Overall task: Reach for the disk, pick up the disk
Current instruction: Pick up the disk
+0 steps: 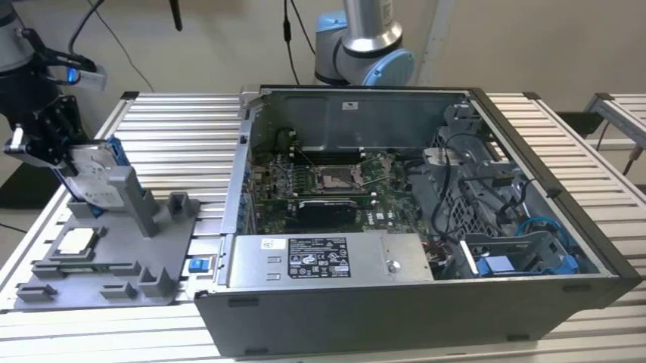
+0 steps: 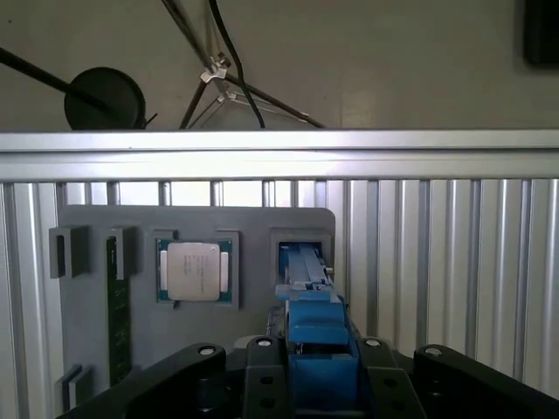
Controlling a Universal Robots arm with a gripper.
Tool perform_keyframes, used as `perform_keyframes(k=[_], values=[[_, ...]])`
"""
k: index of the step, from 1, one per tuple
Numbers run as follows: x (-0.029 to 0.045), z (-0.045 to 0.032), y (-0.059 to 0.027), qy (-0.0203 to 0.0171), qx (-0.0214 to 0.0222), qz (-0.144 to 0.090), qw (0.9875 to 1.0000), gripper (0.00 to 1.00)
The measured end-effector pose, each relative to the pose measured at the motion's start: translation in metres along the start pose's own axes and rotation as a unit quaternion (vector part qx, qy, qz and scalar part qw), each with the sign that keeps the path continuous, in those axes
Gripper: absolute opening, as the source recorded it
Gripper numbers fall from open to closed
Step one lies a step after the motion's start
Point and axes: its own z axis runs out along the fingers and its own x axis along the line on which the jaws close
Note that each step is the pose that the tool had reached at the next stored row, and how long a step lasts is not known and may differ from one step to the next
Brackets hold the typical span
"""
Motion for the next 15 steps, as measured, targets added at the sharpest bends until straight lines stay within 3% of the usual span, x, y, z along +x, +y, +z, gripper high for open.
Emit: perform_keyframes(k=[15], values=[[-0.0003, -0.0102, 0.0, 0.0, 0.0, 0.0, 1.0, 0.0]])
